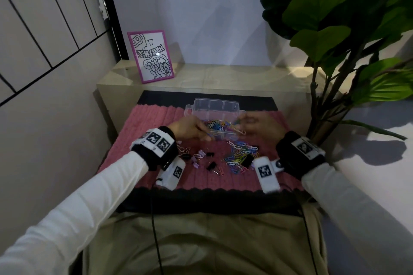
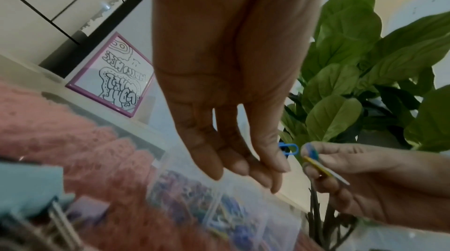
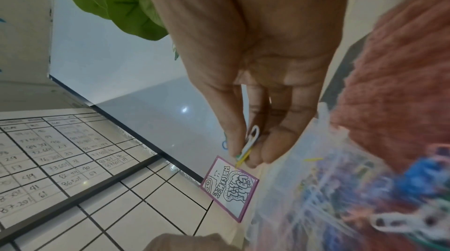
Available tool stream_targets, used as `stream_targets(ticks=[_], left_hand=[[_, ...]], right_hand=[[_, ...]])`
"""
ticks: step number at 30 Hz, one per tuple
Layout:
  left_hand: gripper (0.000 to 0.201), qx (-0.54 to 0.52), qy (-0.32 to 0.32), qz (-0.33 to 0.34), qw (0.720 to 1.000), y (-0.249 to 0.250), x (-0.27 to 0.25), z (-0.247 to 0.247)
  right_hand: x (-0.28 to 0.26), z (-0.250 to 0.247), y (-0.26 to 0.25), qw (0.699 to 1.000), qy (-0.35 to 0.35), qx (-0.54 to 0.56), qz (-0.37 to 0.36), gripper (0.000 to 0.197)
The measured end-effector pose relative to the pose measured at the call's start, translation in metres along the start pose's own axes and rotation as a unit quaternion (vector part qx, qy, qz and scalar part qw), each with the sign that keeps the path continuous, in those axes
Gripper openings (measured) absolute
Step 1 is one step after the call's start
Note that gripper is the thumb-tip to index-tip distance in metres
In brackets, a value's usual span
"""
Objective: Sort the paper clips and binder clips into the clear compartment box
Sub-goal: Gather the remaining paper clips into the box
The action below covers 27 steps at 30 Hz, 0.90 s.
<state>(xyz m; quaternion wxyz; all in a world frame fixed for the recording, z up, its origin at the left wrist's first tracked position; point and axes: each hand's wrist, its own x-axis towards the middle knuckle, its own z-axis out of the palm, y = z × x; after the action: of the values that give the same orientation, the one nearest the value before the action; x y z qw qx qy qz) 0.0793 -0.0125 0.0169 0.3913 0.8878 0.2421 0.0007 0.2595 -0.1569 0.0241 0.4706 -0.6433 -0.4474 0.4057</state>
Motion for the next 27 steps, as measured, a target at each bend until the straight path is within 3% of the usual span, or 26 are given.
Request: stream_targets(ticks=[3,7,9,12,14,18,22,25,27], left_hand=[[0.023,-0.008,0.048,0.008,0.999,-0.002,-0.009,-0.017],[0.020,0.005,0.042,0.000,0.999,-0.013,-0.025,-0.036],[0.020,0.005,0.049,-0.007,0.999,-0.020,-0.030,-0.039],[0.012,-0.021,0.062,-0.028,0.997,-0.028,-0.034,-0.037],[0.010,-0.008,0.092,-0.028,0.995,-0.025,-0.030,-0.036],[0.012,0.044,0.155,-0.018,0.987,-0.011,-0.006,-0.042],[0.015,0.122,0.156,-0.034,0.980,0.002,0.026,-0.042],[0.030,0.157,0.127,-0.070,0.977,0.002,0.037,-0.036],[0.039,0.194,0.135,-0.057,0.970,-0.002,0.032,-0.027]], right_hand=[[0.027,0.003,-0.015,1.000,-0.004,-0.014,-0.001,0.013],[0.059,0.014,-0.026,0.998,0.015,-0.058,0.028,0.014],[0.068,0.019,-0.024,0.990,0.038,-0.133,0.033,0.015],[0.068,0.025,-0.013,0.931,0.051,-0.363,0.011,0.025],[0.059,0.031,-0.006,0.900,0.048,-0.432,-0.027,0.029],[0.031,0.040,-0.007,0.901,0.004,-0.420,-0.110,0.024],[0.010,0.049,-0.008,0.875,-0.091,-0.459,-0.124,0.020],[0.001,0.041,0.000,0.877,-0.091,-0.458,-0.111,0.018],[-0.007,0.031,0.006,0.881,-0.090,-0.452,-0.107,0.017]])
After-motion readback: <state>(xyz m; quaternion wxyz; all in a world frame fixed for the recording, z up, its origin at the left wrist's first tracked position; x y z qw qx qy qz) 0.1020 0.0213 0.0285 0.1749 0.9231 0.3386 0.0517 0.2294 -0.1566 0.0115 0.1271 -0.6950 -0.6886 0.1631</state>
